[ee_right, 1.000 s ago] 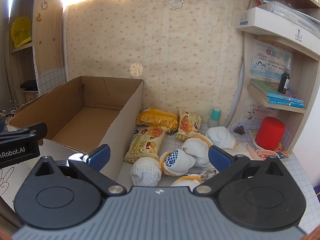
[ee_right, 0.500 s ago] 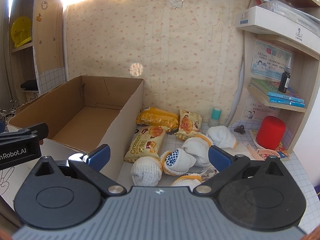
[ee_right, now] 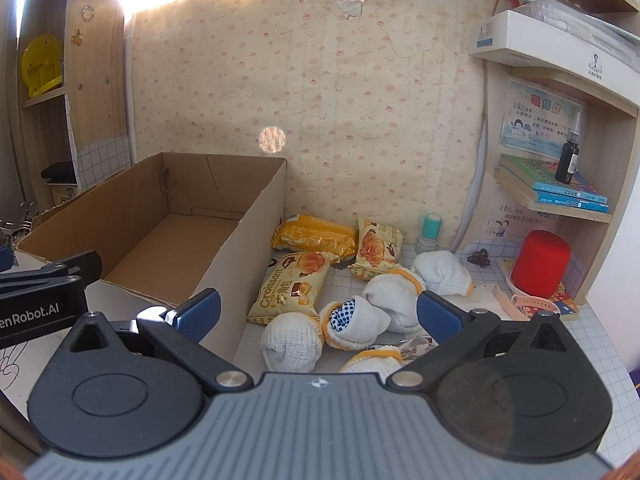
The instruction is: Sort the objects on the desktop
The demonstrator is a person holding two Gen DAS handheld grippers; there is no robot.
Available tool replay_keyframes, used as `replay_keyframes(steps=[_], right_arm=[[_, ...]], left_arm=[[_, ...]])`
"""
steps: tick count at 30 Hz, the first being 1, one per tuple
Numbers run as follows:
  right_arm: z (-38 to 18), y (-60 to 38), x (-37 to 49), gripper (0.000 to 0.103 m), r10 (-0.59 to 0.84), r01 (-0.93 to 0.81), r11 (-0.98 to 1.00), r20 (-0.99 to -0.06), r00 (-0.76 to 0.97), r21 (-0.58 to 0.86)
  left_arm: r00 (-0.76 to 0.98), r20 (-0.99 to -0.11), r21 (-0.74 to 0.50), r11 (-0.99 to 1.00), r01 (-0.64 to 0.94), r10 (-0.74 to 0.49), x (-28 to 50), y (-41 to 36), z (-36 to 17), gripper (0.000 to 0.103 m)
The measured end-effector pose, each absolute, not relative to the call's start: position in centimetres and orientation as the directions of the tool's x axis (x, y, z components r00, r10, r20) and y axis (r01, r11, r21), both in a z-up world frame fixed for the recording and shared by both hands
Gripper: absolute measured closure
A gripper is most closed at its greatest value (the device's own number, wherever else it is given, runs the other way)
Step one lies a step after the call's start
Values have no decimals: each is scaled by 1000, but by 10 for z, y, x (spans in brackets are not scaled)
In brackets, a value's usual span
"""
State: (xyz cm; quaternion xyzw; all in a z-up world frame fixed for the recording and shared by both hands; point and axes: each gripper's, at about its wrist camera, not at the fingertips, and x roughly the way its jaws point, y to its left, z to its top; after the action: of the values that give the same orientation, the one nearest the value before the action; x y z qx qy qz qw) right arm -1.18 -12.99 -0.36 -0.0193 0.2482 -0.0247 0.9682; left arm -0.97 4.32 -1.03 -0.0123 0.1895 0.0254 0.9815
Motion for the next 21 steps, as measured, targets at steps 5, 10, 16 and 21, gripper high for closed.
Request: replay_keyframes(steps=[5,10,16,21], right_arm=[[-3,-132,-13,2,-57,40,998,-480,876,-46],[-3,-133,-13,2,-56,42,998,-481,875,-39],[-4,-135,-13,2,-57,47,998,-480,875,-34],[-4,-136,-12,2,-56,46,998,-480,875,-33]], left_arm=[[927,-373,-11,999,-48,41,-10,40,-11,0],[927,-373,-8,999,-41,36,-10,37,-12,0],[927,-374,-6,999,-38,33,-10,35,-13,0],[926,-375,-5,999,-38,34,-10,34,-13,0]])
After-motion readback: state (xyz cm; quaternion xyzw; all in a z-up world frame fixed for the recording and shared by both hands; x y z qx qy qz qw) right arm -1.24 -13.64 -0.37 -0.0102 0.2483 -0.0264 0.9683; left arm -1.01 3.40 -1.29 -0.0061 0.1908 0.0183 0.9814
